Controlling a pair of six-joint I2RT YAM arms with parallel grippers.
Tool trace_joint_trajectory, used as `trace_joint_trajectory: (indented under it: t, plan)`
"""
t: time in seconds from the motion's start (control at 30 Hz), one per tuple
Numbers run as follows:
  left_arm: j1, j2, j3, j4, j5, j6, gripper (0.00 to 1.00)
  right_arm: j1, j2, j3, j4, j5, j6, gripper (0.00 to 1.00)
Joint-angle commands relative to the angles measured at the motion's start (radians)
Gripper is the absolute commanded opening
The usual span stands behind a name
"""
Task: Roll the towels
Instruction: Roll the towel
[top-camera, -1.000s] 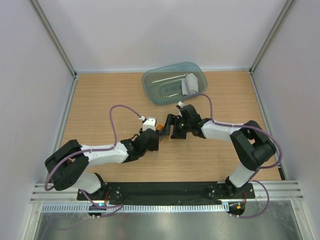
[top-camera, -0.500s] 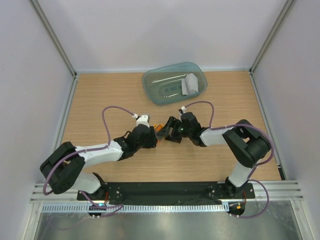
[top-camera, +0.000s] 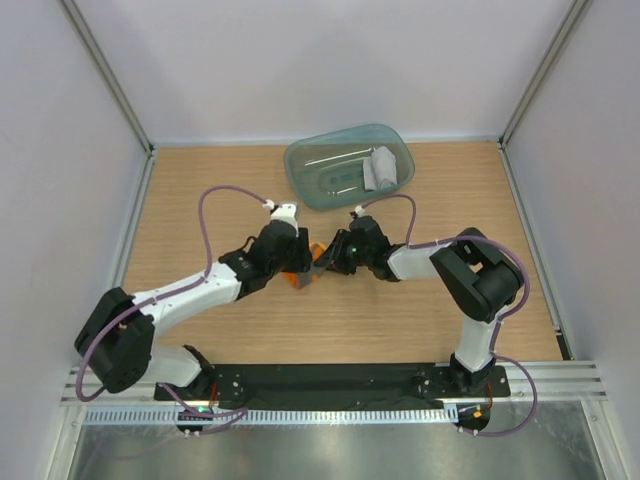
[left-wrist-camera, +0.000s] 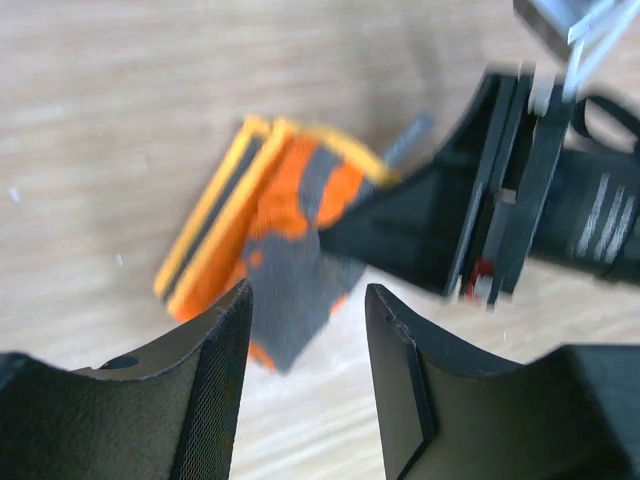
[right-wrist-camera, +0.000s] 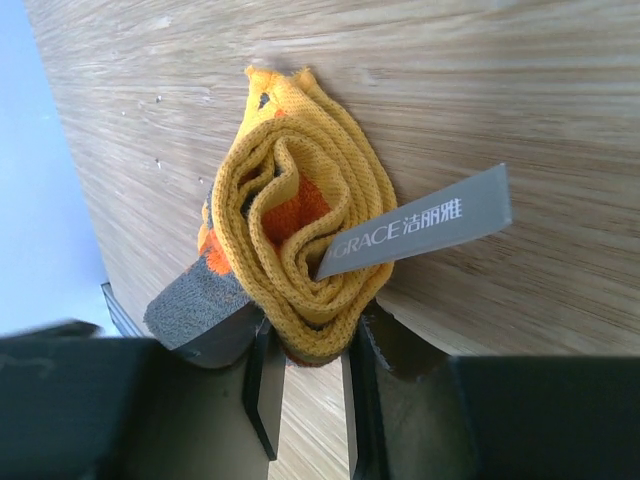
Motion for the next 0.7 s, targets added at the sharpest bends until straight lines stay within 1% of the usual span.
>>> trace_joint_trajectory:
  t: [0.0,0.03,0.07,0.13,0.17,0.2,0.3,0.37,0.43,0.5,0.53,0.6,0.63,0.67]
  plan:
    - [0.050,0.084,0.097,-0.054,0.007,0.118,0.50,0.003,0.020,0.023,-0.109,0.053,-0.064,0.29]
    - [0.069,0.108,0.108,-0.040,0.028,0.118,0.50,0.003,0.016,0.026,-0.116,0.052,-0.078,0.29]
    - [0.104,0.168,0.123,-0.032,0.045,0.119,0.50,0.003,0.016,0.027,-0.131,0.050,-0.085,0.29]
    - [0.129,0.222,0.140,-0.011,0.091,0.130,0.49,0.003,0.013,0.032,-0.140,0.047,-0.099,0.29]
    - [0.147,0.274,0.154,-0.002,0.117,0.136,0.49,0.005,0.010,0.033,-0.151,0.046,-0.105,0.29]
    - [0.150,0.294,0.161,0.009,0.178,0.142,0.49,0.002,0.009,0.036,-0.157,0.043,-0.110,0.29]
    - [0.152,0.355,0.192,0.011,0.220,0.182,0.49,0.005,0.009,0.049,-0.180,0.033,-0.128,0.30]
    - [0.152,0.372,0.198,0.006,0.220,0.208,0.49,0.005,0.004,0.056,-0.195,0.029,-0.141,0.30]
    - [0.158,0.389,0.195,0.005,0.283,0.219,0.50,0.002,0.003,0.064,-0.203,0.030,-0.145,0.30]
    - [0.161,0.392,0.183,0.020,0.314,0.221,0.50,0.003,0.004,0.072,-0.211,0.029,-0.151,0.30]
    - [0.172,0.386,0.168,0.034,0.320,0.216,0.50,0.003,0.006,0.073,-0.215,0.030,-0.156,0.31]
    - [0.198,0.374,0.134,0.072,0.384,0.186,0.50,0.003,0.012,0.079,-0.218,0.029,-0.162,0.31]
    - [0.240,0.354,0.097,0.122,0.400,0.170,0.51,0.002,0.013,0.081,-0.223,0.027,-0.165,0.31]
    - [0.264,0.346,0.082,0.149,0.454,0.137,0.51,0.003,0.016,0.081,-0.223,0.026,-0.168,0.30]
